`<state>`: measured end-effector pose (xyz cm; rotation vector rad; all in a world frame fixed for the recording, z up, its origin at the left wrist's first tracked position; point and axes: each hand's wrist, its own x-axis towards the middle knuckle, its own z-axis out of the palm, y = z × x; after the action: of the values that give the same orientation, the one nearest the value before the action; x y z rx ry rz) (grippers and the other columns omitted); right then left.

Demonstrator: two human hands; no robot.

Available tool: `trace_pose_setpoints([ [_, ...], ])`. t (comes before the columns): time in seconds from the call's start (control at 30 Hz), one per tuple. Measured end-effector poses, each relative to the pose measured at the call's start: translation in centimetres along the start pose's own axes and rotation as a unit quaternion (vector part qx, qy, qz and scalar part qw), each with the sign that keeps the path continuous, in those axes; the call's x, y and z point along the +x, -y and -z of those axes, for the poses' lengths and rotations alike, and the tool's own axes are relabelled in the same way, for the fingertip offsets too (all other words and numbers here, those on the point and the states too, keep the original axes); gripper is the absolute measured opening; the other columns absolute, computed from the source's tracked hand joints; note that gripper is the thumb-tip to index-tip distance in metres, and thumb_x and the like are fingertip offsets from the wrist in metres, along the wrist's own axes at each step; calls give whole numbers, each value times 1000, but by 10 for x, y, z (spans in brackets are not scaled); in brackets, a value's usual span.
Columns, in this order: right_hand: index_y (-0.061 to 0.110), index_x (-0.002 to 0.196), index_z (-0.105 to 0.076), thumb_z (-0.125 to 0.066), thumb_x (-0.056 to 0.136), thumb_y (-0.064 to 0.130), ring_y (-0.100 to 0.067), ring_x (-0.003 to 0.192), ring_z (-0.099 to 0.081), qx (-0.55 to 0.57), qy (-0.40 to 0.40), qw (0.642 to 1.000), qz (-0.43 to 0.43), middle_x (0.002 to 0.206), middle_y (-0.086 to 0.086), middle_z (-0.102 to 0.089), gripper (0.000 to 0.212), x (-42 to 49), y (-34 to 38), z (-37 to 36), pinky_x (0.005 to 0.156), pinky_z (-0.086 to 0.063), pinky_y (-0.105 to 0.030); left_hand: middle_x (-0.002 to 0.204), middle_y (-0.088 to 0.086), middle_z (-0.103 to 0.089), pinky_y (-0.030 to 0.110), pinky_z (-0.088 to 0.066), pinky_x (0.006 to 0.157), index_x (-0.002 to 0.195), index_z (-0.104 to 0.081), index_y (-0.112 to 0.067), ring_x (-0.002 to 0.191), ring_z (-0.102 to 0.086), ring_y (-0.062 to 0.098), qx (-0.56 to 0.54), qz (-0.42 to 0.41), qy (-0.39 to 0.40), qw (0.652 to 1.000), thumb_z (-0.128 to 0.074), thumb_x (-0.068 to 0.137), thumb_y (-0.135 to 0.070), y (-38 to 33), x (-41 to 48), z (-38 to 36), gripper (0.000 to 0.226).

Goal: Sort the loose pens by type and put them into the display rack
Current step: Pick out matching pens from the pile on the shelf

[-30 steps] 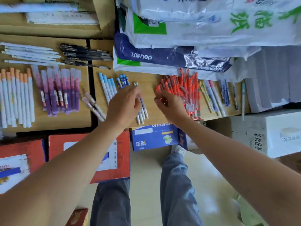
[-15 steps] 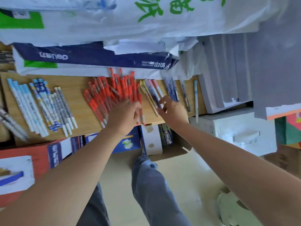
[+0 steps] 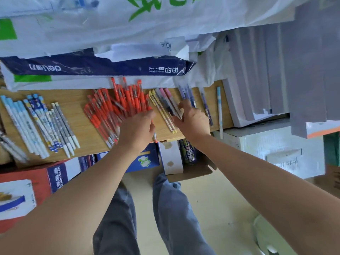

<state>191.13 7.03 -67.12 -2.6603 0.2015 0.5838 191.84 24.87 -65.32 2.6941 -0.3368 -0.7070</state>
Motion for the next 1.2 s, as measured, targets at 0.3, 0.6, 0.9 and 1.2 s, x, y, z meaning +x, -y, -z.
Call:
trace_pose_setpoints([
  [0.3, 13, 107, -47, -60, 89, 29, -29, 69, -62, 10, 11, 1000, 1, 79, -7, -64, 27, 7, -4, 2, 61, -54, -38, 104, 5, -59, 36, -54, 59, 133, -45, -20, 69, -62, 23, 10, -26, 52, 998, -48, 94, -16, -9, 9, -2, 39],
  [0.6, 13, 102, -60, -55, 93, 33, -28, 73, -62, -60, 38, 997, 38, 81, -6, -65, 22, 3, -3, 1, 64, -54, -36, 111, 6, -53, 36, -49, 59, 119, -52, -8, 79, -61, 25, 5, -3, 61, 998, -47, 95, -19, -19, 12, -5, 27],
  [0.9, 14, 81, -63, -67, 77, 28, -21, 57, -55, 105, 26, 994, 15, 63, -1, -59, 15, 0, -4, 4, 55, -51, -32, 100, 1, -63, 33, -48, 80, 110, -60, -9, 88, -58, 15, -273, 93, 16, 957, -44, 100, -31, -21, 14, -9, 29],
  [1.2, 11, 95, -60, -60, 89, 31, -18, 56, -58, 79, -85, 993, 6, 68, -1, -63, 21, 4, -32, 24, 53, -52, -31, 92, 11, -63, 36, -39, 69, 83, -60, -12, 60, -44, 17, -435, 202, 17, 877, -46, 99, -34, -27, 33, -16, 31],
])
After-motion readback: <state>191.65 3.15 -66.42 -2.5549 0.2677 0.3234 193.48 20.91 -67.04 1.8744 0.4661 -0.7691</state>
